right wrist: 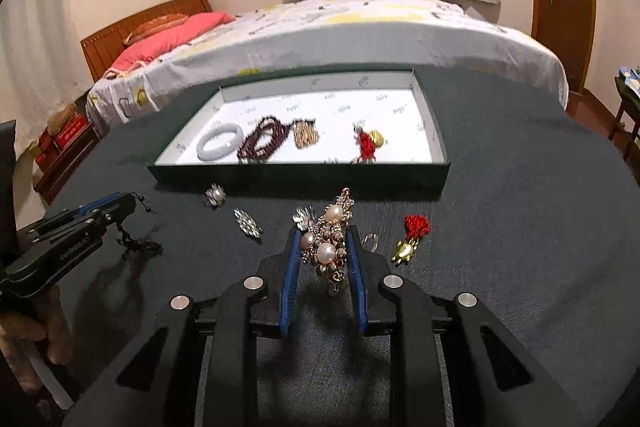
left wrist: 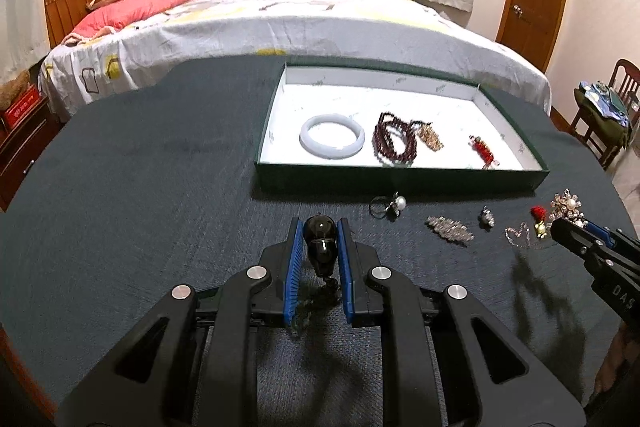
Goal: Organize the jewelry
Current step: 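Grasp the pearl flower brooch with the right tool while the left tool lifts the black pendant, then carry the black pendant and pearl flower brooch over the box with both tools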
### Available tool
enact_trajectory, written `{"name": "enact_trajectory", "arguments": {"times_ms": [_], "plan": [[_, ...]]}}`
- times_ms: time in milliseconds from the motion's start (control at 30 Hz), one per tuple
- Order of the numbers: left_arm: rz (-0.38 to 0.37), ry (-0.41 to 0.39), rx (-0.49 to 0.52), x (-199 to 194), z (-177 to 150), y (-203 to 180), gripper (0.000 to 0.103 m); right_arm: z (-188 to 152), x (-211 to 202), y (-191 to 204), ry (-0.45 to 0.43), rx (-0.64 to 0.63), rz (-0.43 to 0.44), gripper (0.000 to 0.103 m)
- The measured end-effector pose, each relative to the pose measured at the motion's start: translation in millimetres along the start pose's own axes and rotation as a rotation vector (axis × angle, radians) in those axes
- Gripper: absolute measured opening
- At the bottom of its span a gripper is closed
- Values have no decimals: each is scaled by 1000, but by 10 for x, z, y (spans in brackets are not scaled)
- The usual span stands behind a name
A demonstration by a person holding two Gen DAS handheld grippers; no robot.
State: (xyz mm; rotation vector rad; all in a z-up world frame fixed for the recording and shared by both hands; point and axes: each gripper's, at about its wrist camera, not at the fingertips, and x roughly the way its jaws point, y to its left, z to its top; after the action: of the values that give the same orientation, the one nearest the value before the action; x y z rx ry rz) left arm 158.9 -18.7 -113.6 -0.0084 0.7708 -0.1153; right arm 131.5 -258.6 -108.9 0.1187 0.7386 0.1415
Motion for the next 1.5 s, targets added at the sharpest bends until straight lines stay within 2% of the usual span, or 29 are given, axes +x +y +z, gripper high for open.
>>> {"name": "enact_trajectory", "arguments": {"times_ms": [500,833,1200,1500], "plan": [[-53,-139,14,-627,391,-149,17,332,-515,65,-143,-13,13,23],[-96,-228,46,-727,860,-365,17,766,-616,102,-241,-62,15,23],[-99,-278,69,-333,1406,-581,17,1339,-297,0,-310,-79,5,23],[-92,-253,75,410,1732,-704,17,1598,280,-153,-303,-56,5,23]]}}
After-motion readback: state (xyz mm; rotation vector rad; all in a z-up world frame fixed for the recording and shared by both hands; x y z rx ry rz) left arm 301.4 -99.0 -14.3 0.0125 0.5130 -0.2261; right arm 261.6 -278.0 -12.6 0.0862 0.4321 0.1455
